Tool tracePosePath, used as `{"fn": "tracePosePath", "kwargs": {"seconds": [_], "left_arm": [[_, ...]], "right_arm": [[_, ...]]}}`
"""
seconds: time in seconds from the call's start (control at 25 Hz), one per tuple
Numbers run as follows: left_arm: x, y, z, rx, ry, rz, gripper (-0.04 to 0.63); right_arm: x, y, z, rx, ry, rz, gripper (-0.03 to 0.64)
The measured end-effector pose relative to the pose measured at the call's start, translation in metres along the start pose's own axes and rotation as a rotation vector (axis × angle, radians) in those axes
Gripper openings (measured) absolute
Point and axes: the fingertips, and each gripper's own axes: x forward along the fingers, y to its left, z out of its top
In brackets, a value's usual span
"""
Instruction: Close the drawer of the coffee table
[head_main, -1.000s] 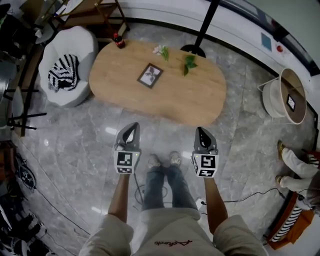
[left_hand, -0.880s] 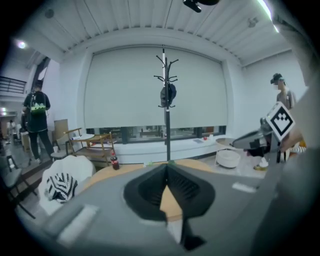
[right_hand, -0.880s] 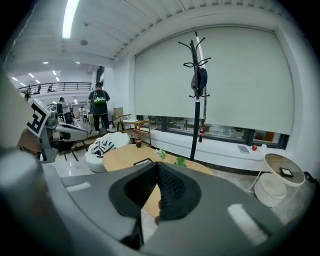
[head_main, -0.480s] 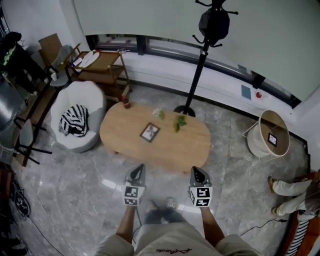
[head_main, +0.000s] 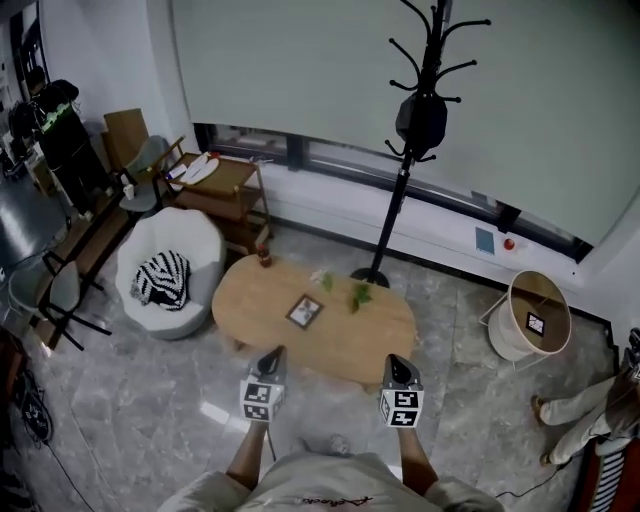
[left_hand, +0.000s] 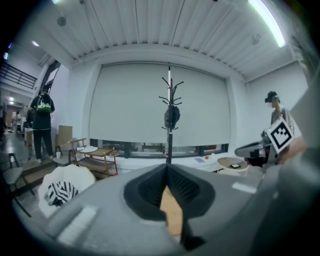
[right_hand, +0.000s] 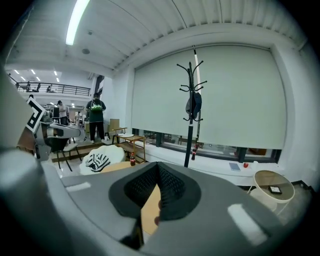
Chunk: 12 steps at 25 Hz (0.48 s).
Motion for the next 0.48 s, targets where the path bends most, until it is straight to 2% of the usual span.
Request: {"fn": "tracePosePath", "kwargs": {"seconds": [0.48], "left_arm": [[-0.024,0.026,0.040,0.062,-0.061,0.056,0.002]], "right_arm": [[-0.006,0.009,0.040,0.003,-0.083,-0.005,0.005]]}}
